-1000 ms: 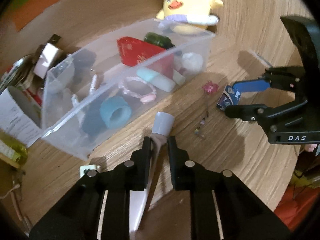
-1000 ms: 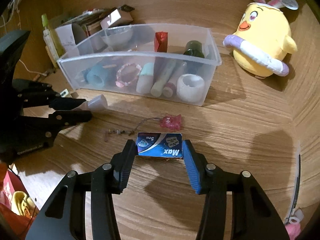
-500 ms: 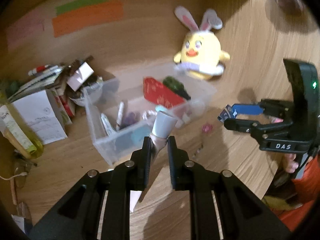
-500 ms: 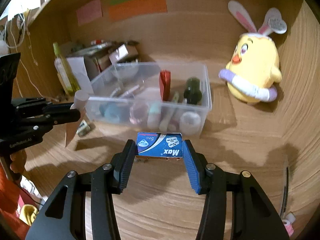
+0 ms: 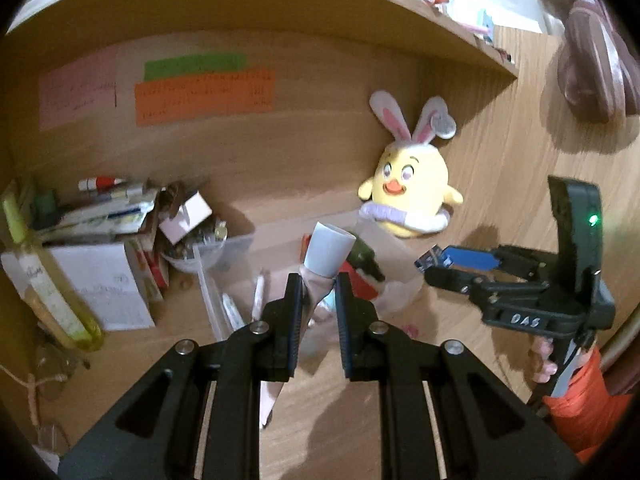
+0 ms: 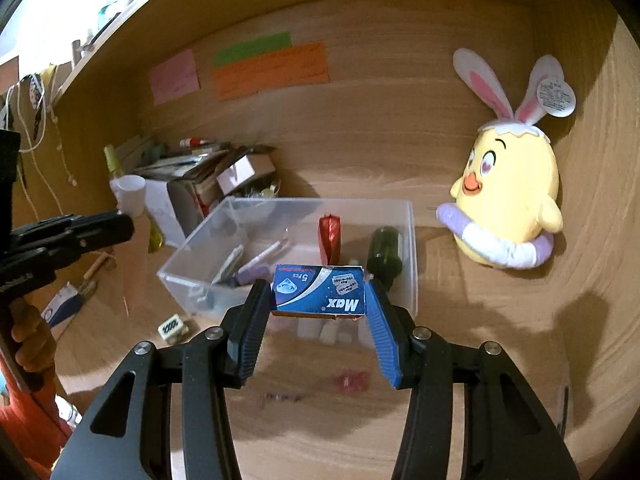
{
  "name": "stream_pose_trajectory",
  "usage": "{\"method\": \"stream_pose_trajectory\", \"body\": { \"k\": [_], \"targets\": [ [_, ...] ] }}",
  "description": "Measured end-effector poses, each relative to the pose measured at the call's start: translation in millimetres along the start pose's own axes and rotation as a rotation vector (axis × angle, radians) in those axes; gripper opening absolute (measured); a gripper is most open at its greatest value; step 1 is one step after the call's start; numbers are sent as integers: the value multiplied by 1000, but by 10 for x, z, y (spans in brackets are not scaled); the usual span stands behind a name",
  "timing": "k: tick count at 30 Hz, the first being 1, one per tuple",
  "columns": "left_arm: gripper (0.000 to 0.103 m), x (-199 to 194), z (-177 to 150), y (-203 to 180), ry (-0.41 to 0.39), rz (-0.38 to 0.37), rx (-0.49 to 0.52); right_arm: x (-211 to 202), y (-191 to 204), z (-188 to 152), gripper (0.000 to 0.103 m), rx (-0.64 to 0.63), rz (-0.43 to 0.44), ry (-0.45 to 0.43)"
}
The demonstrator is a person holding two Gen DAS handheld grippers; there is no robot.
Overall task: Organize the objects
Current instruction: 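Carry the pink tube and Max card pack with both tools into the clear bin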
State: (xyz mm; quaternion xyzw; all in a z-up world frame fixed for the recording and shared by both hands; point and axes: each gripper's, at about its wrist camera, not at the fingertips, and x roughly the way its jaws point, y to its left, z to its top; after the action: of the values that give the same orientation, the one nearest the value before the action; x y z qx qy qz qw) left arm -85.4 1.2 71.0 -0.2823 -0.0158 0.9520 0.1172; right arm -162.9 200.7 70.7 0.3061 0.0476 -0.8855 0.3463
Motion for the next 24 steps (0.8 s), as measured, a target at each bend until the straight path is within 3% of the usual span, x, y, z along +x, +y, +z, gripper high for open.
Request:
{"method": "stream_pose_trajectory", "body": {
  "k": [10,19,24],
  "targets": [
    [15,547,218,-13,47,87,57,468,-147,115,45,29,-13,78],
    [15,1106,130,-149,177,63,102,843,-142,71,45,12,-25,161],
    [15,1109,77,-113,199,39,80,933,-119,47,45,-6,-24,192]
  ]
}}
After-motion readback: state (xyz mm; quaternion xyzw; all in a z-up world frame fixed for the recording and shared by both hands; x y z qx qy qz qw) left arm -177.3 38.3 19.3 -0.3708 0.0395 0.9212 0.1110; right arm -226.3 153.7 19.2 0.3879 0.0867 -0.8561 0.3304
